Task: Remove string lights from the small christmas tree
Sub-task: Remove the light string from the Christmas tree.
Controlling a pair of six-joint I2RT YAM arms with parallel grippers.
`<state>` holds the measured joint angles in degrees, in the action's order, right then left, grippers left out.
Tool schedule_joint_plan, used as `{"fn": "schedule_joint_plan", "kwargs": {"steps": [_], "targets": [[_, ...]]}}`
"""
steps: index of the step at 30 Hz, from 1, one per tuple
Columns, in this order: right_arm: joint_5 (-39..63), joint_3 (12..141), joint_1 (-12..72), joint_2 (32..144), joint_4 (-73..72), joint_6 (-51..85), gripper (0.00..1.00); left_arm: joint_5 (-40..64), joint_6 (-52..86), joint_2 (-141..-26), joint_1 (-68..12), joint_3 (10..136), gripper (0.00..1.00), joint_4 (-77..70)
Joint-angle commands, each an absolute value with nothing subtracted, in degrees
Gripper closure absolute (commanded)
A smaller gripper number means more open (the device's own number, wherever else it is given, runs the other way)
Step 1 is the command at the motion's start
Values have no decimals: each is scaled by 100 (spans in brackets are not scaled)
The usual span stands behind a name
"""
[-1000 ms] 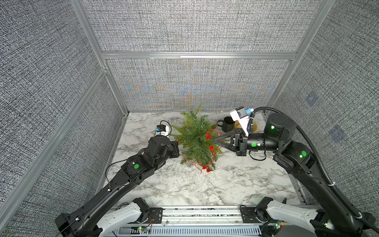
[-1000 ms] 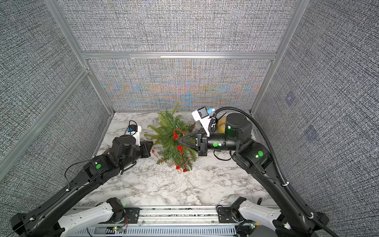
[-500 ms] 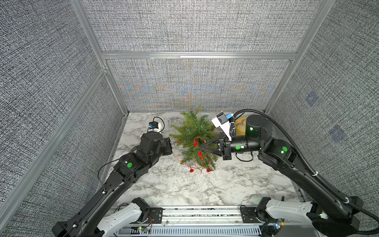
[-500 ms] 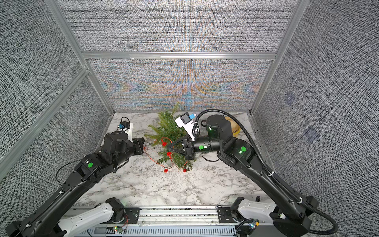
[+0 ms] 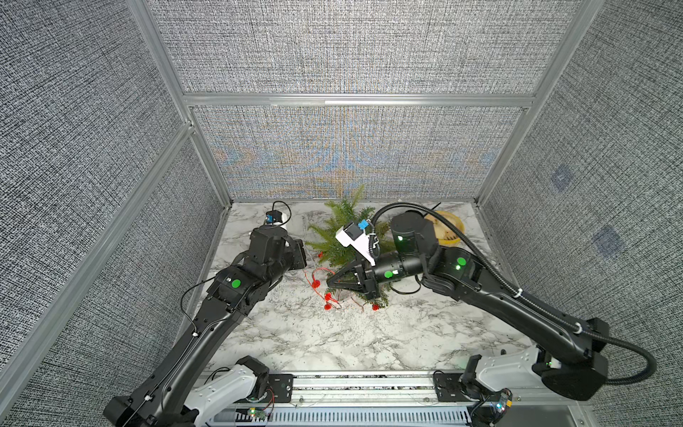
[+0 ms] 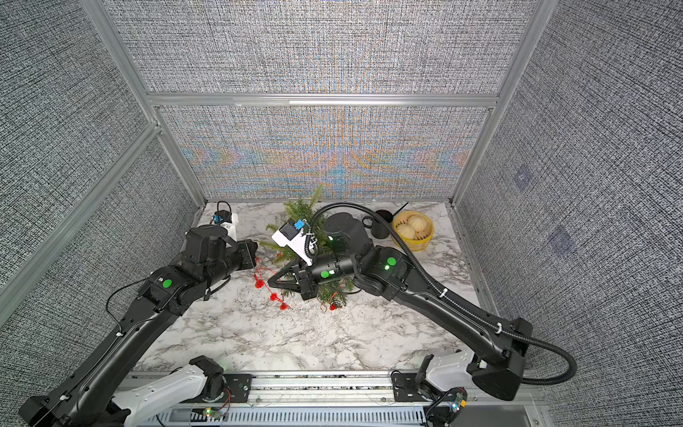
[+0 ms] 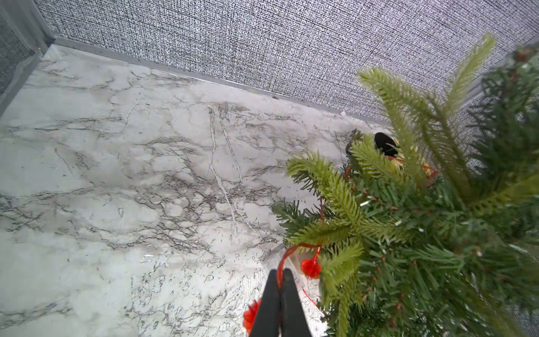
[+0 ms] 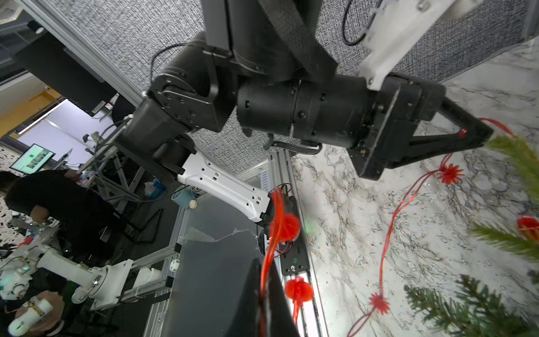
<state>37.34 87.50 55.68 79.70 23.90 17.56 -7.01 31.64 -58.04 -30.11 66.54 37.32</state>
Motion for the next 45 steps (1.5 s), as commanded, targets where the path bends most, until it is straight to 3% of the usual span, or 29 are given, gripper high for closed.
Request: {"fn": "schedule_joint_plan", "kwargs": {"steps": [1, 17, 26, 45], "targets": [[3615, 8855, 5606, 8154, 2426, 1375, 100, -500, 3078, -5827, -2858, 6627, 100, 3498], [3376, 9641, 6100, 9159, 3029, 643, 100, -231, 2962, -5972, -2400, 6621, 100, 3350], [3371, 9793, 6103, 9377, 3141, 537, 70, -114, 2955, -6011, -2232, 6592, 100, 3279], [2298, 9537, 6091, 8541, 3916, 244, 58, -453, 2993, -6211, -2136, 6341, 100, 3048]]}}
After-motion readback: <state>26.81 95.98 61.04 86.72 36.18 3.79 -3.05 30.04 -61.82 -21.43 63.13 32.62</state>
